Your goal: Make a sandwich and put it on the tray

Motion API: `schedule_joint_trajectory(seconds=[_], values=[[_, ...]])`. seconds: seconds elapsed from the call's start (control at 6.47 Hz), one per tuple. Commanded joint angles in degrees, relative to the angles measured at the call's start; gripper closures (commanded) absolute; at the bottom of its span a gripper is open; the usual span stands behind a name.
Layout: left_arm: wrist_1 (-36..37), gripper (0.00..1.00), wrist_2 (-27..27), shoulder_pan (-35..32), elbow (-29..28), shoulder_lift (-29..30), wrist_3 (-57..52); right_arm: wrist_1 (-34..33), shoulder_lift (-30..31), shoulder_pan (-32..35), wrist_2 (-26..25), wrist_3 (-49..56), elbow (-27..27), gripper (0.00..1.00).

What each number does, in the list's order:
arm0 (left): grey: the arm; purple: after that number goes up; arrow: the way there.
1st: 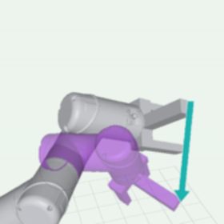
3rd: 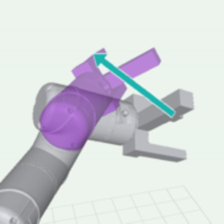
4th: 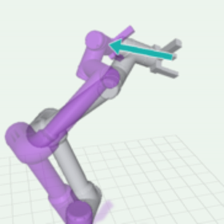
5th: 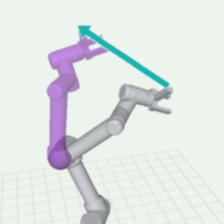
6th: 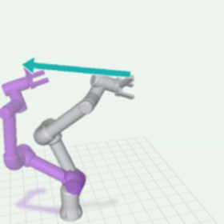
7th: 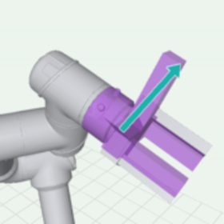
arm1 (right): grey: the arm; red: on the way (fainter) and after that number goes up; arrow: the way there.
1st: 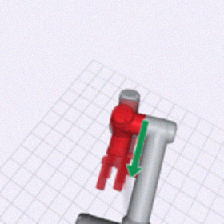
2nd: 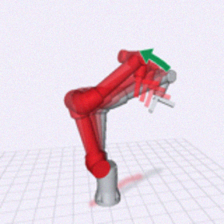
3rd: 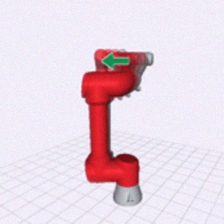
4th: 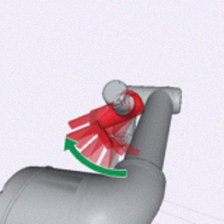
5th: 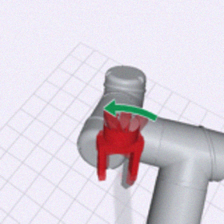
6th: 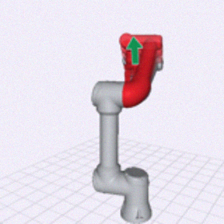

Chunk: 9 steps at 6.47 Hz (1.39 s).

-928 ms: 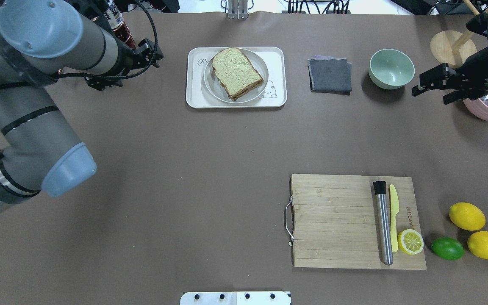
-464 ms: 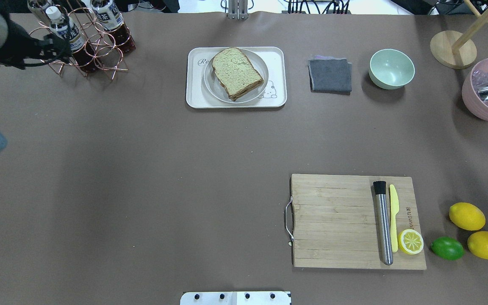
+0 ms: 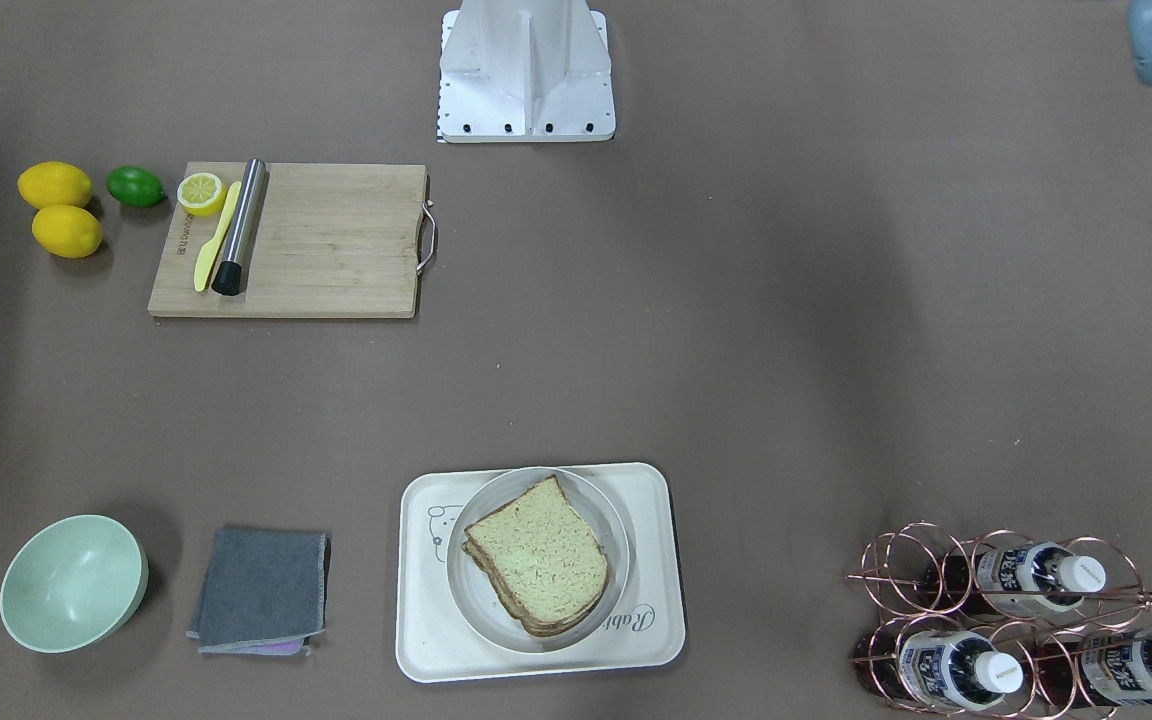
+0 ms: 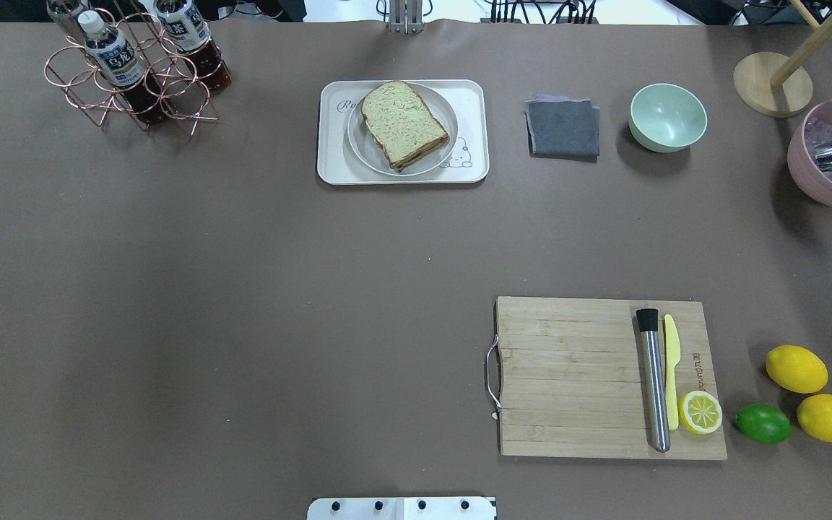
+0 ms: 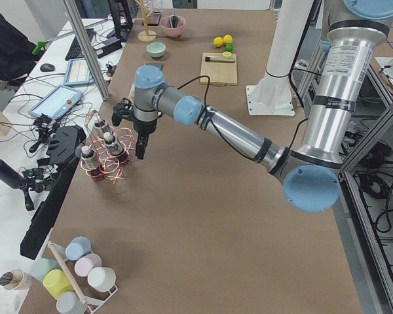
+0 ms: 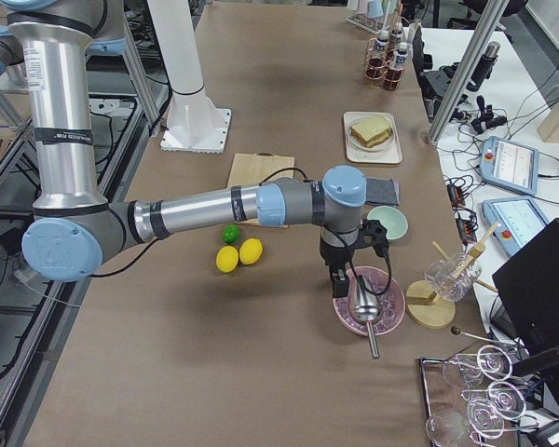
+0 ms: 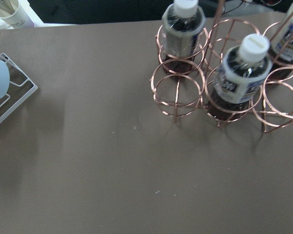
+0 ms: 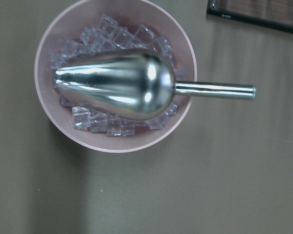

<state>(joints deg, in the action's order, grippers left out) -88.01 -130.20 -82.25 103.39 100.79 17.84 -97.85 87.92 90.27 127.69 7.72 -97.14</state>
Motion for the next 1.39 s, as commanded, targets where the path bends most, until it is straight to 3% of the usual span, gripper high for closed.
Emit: schedule_joint_trajectory(seconds=[0.0, 0.15, 0.46, 1.24], values=[[-0.14, 0.02, -7.41, -6.59, -9.48, -2.43, -12.36, -0.07, 0.67, 1.31, 1.77, 1.51, 5.71, 0.0], [-1.01, 0.02, -11.44, -8.44, -10.56, -5.4, -12.57, 0.02, 0.84, 1.22, 1.86, 1.33, 6.96, 0.0], [-7.14, 0.02, -11.48, -8.89, -12.41, -9.63, -12.39, 2.3, 1.11, 1.31, 2.99, 1.33, 7.32, 0.0], [-7.35, 0.02, -11.13, -8.98, -13.73, -9.65, -12.39, 2.4, -0.55, 1.49, 7.21, -2.62, 6.71, 0.0]])
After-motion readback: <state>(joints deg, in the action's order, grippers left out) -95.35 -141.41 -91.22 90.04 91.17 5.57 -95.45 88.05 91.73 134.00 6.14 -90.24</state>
